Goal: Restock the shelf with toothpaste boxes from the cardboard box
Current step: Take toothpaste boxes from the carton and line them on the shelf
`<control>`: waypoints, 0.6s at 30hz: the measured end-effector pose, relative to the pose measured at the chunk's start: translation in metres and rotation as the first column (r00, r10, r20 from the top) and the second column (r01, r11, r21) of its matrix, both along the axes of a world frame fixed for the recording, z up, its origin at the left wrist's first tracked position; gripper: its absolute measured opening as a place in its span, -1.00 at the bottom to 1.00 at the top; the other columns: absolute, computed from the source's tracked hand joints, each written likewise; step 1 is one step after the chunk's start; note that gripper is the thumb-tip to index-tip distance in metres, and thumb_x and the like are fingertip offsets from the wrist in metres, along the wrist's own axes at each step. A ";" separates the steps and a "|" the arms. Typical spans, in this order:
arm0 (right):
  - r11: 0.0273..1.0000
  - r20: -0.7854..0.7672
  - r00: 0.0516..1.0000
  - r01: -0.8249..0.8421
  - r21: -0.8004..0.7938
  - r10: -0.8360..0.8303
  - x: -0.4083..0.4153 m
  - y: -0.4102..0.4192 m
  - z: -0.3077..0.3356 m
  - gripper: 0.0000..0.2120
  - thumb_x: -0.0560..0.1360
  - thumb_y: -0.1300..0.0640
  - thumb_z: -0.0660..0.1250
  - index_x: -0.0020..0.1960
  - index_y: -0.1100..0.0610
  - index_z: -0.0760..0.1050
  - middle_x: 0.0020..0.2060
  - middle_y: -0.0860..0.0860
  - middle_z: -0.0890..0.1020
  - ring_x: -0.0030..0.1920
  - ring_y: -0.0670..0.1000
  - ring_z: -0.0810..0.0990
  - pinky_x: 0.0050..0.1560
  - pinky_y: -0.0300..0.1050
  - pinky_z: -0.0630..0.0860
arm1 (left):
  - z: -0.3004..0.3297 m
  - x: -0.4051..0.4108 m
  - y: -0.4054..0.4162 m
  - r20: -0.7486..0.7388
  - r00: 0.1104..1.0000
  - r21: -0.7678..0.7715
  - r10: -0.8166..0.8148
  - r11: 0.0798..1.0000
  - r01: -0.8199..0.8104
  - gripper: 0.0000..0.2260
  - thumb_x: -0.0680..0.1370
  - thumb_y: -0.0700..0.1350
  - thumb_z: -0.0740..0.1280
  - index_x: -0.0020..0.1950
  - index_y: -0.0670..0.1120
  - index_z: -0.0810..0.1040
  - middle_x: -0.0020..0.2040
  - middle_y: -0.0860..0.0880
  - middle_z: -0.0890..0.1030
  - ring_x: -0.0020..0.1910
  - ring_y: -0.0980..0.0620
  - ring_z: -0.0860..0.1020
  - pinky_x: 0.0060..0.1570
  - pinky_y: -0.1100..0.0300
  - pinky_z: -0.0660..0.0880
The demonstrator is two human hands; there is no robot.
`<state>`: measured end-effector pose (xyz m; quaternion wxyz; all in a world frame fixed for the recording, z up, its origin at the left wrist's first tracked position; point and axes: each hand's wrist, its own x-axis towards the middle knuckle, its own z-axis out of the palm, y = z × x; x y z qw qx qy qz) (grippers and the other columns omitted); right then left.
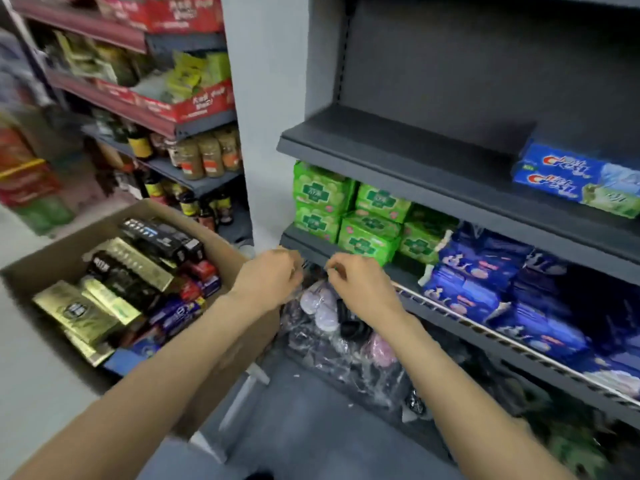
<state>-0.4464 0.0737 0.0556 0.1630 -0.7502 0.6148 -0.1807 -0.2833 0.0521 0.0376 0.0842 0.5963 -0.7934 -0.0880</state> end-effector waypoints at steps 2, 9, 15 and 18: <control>0.996 0.021 0.999 -0.049 0.069 0.047 0.040 -0.001 -0.019 -0.81 0.56 0.12 0.18 0.03 0.10 0.56 -0.11 0.12 0.66 -0.09 0.16 0.61 -0.16 0.06 0.56 | -0.016 0.044 0.006 0.024 0.997 0.060 0.067 0.996 -0.068 -0.79 0.60 -0.05 0.16 0.06 -0.14 0.51 -0.04 -0.15 0.59 -0.02 -0.19 0.56 -0.19 0.04 0.44; 0.959 0.113 0.985 -0.156 0.236 0.133 0.186 -0.011 -0.077 -0.79 0.51 0.26 0.17 -0.03 0.17 0.59 -0.07 0.14 0.66 -0.01 0.13 0.59 -0.05 -0.07 0.43 | -0.079 0.190 -0.009 0.125 0.981 0.236 0.149 0.956 -0.175 -0.81 0.58 -0.09 0.12 0.00 -0.16 0.46 -0.01 -0.20 0.58 0.00 -0.22 0.56 -0.09 -0.01 0.48; 0.896 0.099 0.992 -0.114 0.429 0.079 0.280 -0.023 -0.128 -0.77 0.52 0.29 0.19 0.12 0.32 0.52 0.04 0.23 0.60 0.09 0.18 0.55 0.13 0.01 0.44 | -0.129 0.277 -0.023 0.327 0.921 0.506 -0.212 0.863 0.019 -0.65 0.53 -0.01 0.27 0.29 -0.07 0.40 0.23 -0.12 0.48 0.20 -0.14 0.46 0.11 0.02 0.43; 0.813 0.037 0.995 -0.097 0.574 0.092 0.308 -0.021 -0.158 -0.68 0.52 0.26 0.23 0.26 0.30 0.41 0.16 0.25 0.52 0.18 0.20 0.48 0.12 -0.05 0.38 | -0.156 0.303 -0.021 0.377 0.824 0.609 -0.424 0.783 0.124 -0.40 0.46 0.12 0.37 0.42 -0.01 0.28 0.37 -0.06 0.38 0.37 -0.08 0.32 0.33 0.01 0.27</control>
